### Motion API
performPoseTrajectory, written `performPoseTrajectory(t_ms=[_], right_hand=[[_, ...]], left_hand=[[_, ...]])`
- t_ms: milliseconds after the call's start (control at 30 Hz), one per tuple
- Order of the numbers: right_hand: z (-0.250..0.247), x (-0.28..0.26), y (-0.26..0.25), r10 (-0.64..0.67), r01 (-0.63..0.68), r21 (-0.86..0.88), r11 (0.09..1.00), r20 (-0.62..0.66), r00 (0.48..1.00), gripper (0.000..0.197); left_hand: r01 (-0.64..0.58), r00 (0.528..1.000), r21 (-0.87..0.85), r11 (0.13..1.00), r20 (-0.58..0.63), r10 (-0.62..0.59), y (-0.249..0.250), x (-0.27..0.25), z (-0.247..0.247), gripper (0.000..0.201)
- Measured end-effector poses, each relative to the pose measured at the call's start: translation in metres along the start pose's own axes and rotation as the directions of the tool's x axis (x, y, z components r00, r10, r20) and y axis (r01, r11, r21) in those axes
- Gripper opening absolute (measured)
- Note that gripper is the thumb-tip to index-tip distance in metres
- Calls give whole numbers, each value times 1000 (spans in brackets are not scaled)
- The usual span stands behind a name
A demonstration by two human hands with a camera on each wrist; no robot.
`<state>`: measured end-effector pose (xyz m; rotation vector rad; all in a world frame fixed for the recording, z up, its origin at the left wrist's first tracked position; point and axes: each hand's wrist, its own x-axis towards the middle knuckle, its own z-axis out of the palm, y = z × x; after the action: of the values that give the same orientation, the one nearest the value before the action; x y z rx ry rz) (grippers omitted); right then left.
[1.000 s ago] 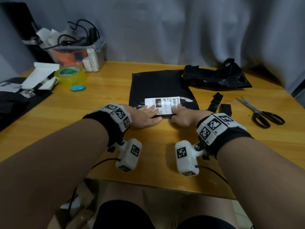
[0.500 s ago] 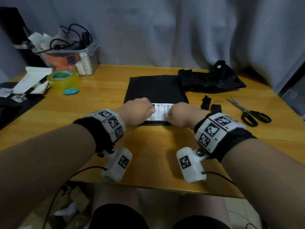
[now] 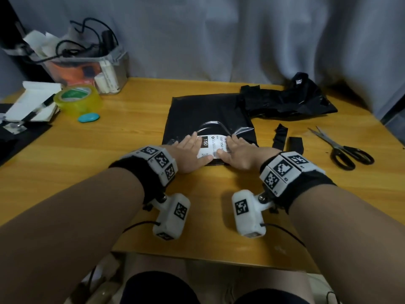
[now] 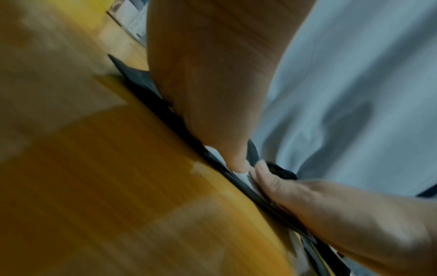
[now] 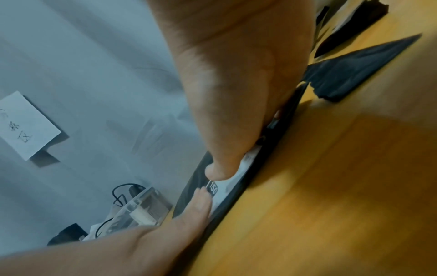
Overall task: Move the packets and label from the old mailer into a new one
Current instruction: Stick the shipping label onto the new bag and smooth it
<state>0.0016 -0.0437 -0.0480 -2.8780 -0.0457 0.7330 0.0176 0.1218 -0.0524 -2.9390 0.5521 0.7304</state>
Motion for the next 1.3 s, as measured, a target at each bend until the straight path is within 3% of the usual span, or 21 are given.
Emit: performPoseTrajectory(t_ms=[233,300,367,433,467,567,700,933,1133,1200,1300], right_hand=[[-14,-16,21,39,-36,-53,998,68,997,76],[-23,-14,20,47,-51,-52,997,-77,996,63],[-26,-13,3,48,-50,4,999,-352,935,43],[-20,-8,-17,-18,45,43,998,-495,869,38],[-15,-4,-26,-74,101,32,994,-470,880,44],[0,8,-33,-133,131,-21,991,-129,983,64],[-6,15,-17,-63,65,-35,997,48,997,61],[-2,5,2,55,-55,-8,998,42,998,63],[-11,-9,19,170,-151,-191,970,88,982,69],[-17,-13,15,151,-140,-207,968,38,988,69],[-21,-10,-1,38,-49,-102,994,-103,994,65]], left_hand=[[112,993,78,991,34,-115,-25,-12,-4,84],[126,992,63,990,3,-126,-25,-13,-19,83],[87,981,-24,996,-174,-90,-18,-11,-30,68],[26,926,-43,999,-376,-40,-10,-4,-32,58],[-7,920,-8,1000,-391,3,-6,1,-29,59],[-54,982,80,995,-176,67,-6,16,-10,63],[-8,997,94,996,-70,14,-20,18,-4,74],[86,995,175,981,42,-95,-33,11,-13,86],[84,993,105,991,73,-92,-39,1,-15,74],[102,993,78,992,51,-107,-36,0,-20,72],[61,992,7,998,-111,-60,-18,3,-28,66]])
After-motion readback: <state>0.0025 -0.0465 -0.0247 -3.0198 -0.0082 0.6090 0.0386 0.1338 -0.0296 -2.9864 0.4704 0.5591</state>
